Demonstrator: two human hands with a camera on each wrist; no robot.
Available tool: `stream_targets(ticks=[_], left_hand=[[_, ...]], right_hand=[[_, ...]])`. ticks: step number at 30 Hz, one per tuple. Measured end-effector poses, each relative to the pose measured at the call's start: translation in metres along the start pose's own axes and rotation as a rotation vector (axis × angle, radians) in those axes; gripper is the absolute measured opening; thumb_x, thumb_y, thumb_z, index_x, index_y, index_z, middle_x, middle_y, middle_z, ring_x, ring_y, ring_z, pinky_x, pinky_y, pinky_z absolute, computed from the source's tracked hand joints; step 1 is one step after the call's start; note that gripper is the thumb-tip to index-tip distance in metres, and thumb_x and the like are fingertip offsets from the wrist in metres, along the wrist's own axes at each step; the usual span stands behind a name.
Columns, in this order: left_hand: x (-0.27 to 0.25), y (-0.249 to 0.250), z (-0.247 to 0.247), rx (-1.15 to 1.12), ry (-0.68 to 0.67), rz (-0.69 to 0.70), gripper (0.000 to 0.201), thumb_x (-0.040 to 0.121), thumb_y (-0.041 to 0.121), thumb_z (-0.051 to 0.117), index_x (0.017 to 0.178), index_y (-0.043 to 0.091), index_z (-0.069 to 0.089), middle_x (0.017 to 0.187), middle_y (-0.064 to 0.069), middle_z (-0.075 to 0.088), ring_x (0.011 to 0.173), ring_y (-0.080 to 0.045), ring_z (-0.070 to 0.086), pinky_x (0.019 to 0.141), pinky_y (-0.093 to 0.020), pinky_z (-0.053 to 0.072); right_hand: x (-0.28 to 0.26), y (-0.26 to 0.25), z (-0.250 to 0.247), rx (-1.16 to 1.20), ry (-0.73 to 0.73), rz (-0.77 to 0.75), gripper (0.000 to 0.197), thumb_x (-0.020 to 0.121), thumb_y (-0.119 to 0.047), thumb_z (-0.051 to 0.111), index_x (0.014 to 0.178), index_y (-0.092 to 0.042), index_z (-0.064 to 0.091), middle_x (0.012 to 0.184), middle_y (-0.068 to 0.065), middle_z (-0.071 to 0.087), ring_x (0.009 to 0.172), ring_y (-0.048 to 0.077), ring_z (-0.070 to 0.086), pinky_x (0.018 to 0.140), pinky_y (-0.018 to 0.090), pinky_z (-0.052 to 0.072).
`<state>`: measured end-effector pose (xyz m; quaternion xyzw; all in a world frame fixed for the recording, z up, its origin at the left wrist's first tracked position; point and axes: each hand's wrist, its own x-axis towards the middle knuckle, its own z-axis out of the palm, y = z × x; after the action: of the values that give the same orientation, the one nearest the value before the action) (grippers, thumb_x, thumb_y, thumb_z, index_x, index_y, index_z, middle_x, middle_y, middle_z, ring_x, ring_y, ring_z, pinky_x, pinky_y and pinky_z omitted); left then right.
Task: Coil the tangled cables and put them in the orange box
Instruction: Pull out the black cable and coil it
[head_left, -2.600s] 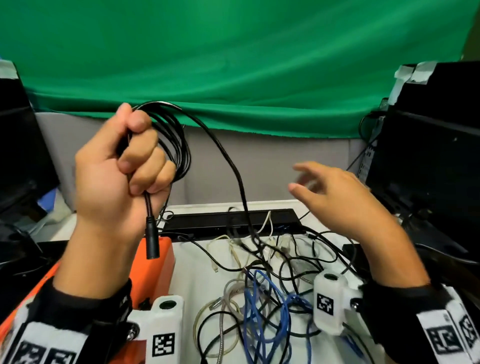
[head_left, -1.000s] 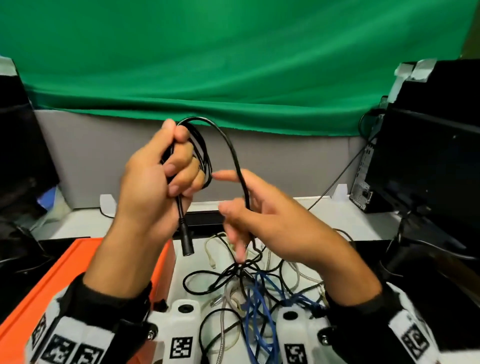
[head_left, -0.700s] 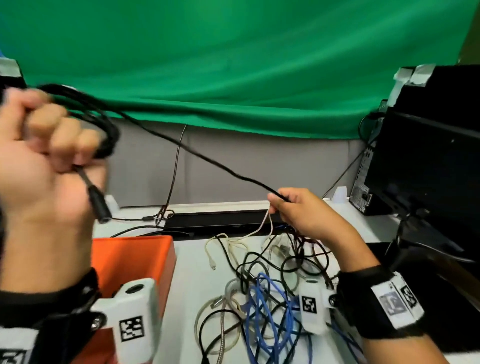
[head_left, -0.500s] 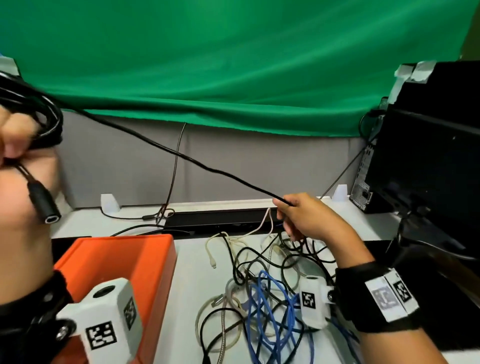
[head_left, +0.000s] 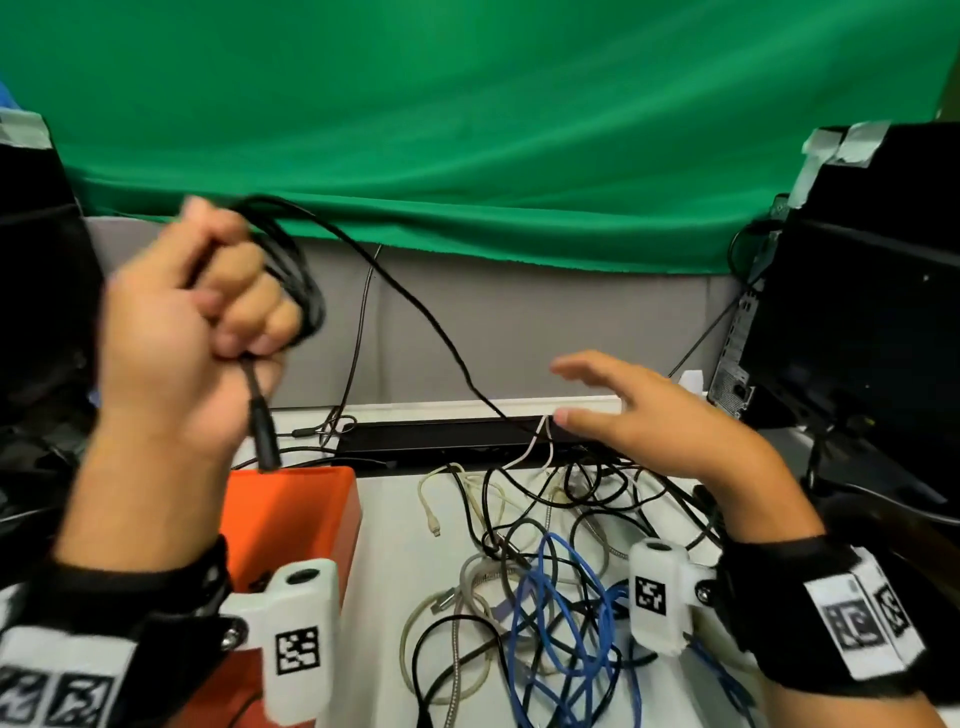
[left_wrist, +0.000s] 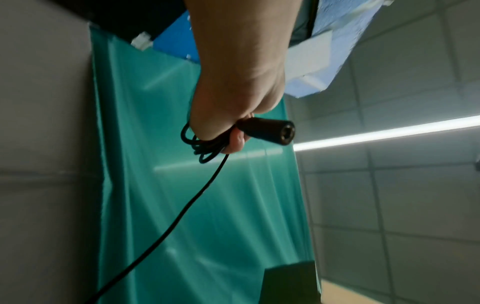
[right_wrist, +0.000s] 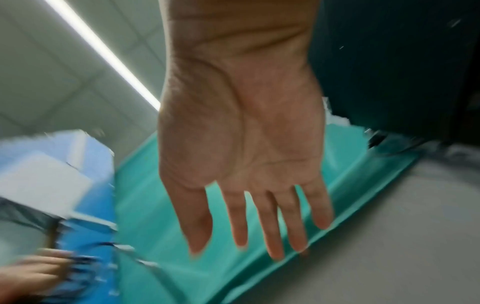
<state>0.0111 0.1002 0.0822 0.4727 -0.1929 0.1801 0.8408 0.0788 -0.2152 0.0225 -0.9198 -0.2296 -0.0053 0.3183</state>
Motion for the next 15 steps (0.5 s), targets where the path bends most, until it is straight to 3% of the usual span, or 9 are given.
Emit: stream_targets(ticks=[3,5,7,10,11,13,15], left_hand=[[-0.008,-0.037,0.034,0.011,-0.013,-0.158,0.036,0.108,0.028,0.033,0.076,0.021,0.047,0.042,0.009,0.026,0.029,-0.004,0.022,0.034,-0.018,0.022],[-0.012,-0.053,0.046,-0.051,-0.060,-0.303,0.035,0.108,0.029,0.033,0.078,0.019,0.047,0.041,0.009,0.029,0.026,-0.003,0.026,0.033,-0.017,0.027],[-0.016,-0.064,0.057,-0.140,-0.119,-0.428,0.035,0.108,0.030,0.033,0.079,0.018,0.048,0.039,0.008,0.033,0.024,-0.003,0.030,0.035,-0.018,0.037],[-0.024,-0.067,0.063,-0.290,-0.220,-0.533,0.036,0.106,0.029,0.035,0.080,0.014,0.054,0.036,0.005,0.035,0.023,-0.004,0.035,0.046,-0.022,0.050],[-0.025,-0.065,0.062,-0.355,-0.264,-0.552,0.037,0.106,0.028,0.036,0.084,0.010,0.060,0.036,0.004,0.036,0.024,-0.006,0.038,0.051,-0.023,0.054],[-0.026,-0.057,0.057,-0.469,-0.328,-0.548,0.041,0.106,0.027,0.038,0.111,-0.003,0.066,0.039,0.003,0.034,0.028,-0.009,0.045,0.068,-0.028,0.061],[-0.026,-0.052,0.058,-0.500,-0.326,-0.471,0.052,0.106,0.028,0.036,0.136,-0.012,0.050,0.045,0.004,0.029,0.037,-0.009,0.053,0.086,-0.033,0.060]], right_hand=[[-0.007,-0.042,0.012,0.340,0.162,-0.237,0.049,0.094,-0.059,0.053,0.142,-0.049,0.046,0.144,-0.024,0.051,0.135,-0.007,0.044,0.116,0.035,0.035],[-0.008,-0.060,0.026,0.441,0.217,-0.291,0.044,0.100,-0.051,0.048,0.144,-0.044,0.046,0.141,-0.019,0.056,0.130,-0.007,0.050,0.112,0.027,0.039],[-0.006,-0.070,0.038,0.402,0.278,-0.315,0.040,0.107,-0.039,0.044,0.146,-0.036,0.047,0.134,-0.013,0.062,0.117,-0.004,0.059,0.101,0.019,0.045],[-0.002,-0.069,0.043,0.354,0.387,-0.336,0.033,0.109,-0.031,0.041,0.139,-0.036,0.055,0.108,-0.002,0.072,0.081,0.007,0.065,0.075,0.028,0.052],[0.000,-0.066,0.043,0.342,0.399,-0.331,0.032,0.109,-0.034,0.040,0.136,-0.038,0.057,0.097,0.005,0.071,0.074,0.013,0.063,0.071,0.032,0.052],[0.002,-0.061,0.044,0.330,0.361,-0.301,0.030,0.108,-0.041,0.037,0.128,-0.048,0.058,0.071,0.012,0.057,0.060,0.018,0.050,0.058,0.033,0.043],[0.002,-0.059,0.047,0.320,0.265,-0.266,0.026,0.108,-0.046,0.033,0.112,-0.060,0.054,0.061,-0.003,0.044,0.055,0.008,0.041,0.054,0.030,0.034]])
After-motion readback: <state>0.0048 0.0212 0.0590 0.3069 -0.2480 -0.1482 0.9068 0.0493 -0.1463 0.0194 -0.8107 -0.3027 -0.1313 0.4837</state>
